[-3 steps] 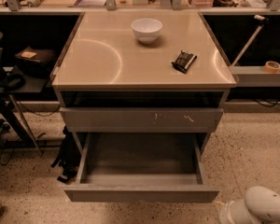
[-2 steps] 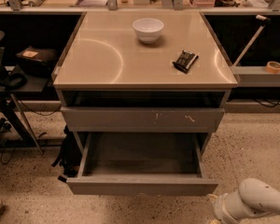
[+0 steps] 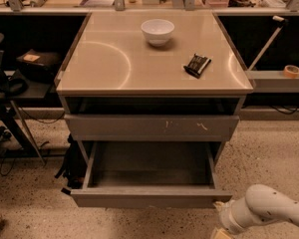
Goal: Close middle drawer
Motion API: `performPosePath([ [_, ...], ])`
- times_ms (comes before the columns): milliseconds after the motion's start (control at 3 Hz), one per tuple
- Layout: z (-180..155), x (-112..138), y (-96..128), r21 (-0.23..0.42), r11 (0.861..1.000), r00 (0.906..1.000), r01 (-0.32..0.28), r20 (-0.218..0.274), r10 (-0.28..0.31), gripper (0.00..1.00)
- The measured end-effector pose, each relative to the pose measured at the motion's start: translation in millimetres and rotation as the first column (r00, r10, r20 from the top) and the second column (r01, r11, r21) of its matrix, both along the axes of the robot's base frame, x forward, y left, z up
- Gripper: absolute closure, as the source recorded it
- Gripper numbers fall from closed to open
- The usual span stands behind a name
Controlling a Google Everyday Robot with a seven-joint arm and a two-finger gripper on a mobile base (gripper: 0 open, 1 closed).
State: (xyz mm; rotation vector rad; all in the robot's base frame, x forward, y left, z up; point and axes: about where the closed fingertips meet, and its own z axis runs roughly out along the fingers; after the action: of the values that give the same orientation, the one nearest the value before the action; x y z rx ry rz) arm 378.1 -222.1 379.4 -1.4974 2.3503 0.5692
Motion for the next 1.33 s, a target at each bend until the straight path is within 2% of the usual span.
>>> performPosePath([
  [333,7,13,11,-0.001,0.999,0.9992,-0.036,0.019,0.036,0.0],
  [667,24,47,25,-0.012,0.997,0.9952,-0.073,0.064,0.074,0.0],
  [1000,24,47,25,-0.012,0.997,0.9952,-0.073,0.064,0.074,0.0],
  [1333,11,61,14,-0.013,0.998,0.996,-0.057,0.068,0.058,0.0],
])
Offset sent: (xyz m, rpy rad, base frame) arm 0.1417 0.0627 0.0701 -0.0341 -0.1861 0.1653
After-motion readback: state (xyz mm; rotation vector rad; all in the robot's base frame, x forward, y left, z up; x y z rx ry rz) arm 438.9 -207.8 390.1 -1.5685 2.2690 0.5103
